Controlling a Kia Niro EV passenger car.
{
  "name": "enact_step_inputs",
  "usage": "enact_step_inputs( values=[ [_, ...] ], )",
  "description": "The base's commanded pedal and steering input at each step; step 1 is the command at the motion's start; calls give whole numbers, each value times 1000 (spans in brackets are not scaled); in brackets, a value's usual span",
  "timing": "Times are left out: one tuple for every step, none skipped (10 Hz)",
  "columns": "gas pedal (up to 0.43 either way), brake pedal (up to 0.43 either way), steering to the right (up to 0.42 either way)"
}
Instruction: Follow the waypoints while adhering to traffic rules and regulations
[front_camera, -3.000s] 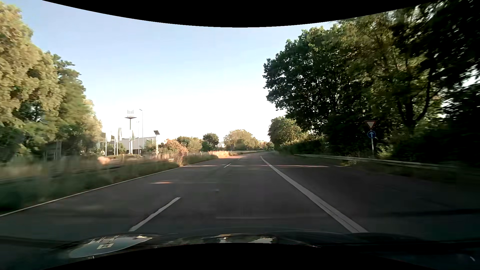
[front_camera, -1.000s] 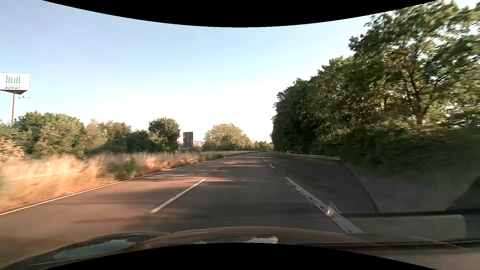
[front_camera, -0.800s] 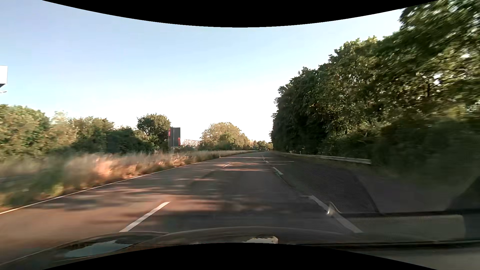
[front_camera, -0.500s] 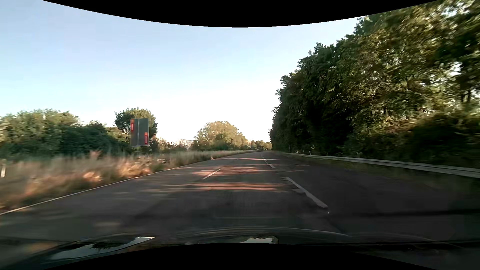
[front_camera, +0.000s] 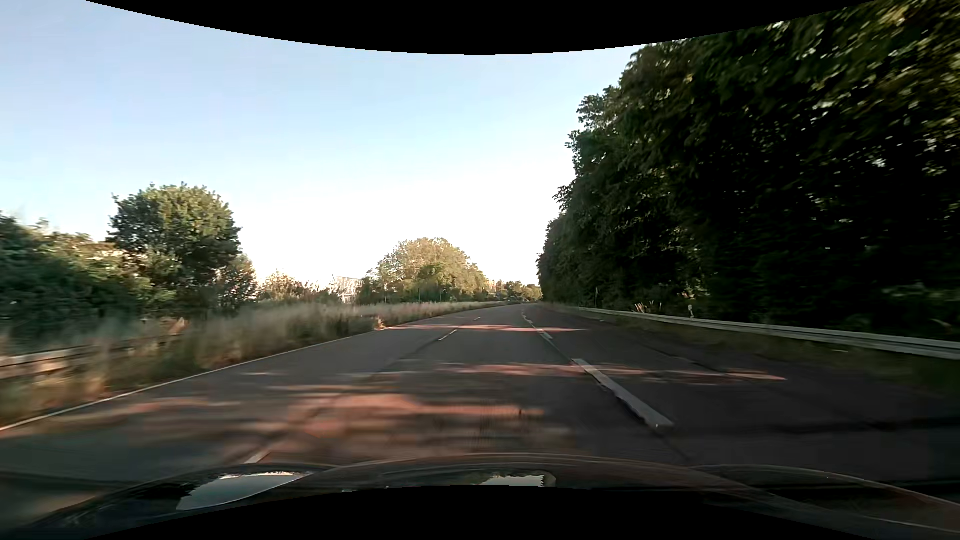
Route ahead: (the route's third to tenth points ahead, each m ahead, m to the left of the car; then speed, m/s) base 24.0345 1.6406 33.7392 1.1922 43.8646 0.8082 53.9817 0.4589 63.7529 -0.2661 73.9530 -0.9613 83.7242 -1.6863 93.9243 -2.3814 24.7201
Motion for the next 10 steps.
enact_step_inputs(
  values=[
    [220,0,7],
    [220,0,7],
    [220,0,7],
    [220,0,7],
    [220,0,7],
    [220,0,7],
    [220,0,6],
    [220,0,7],
    [220,0,7],
    [220,0,7]
  ],
)
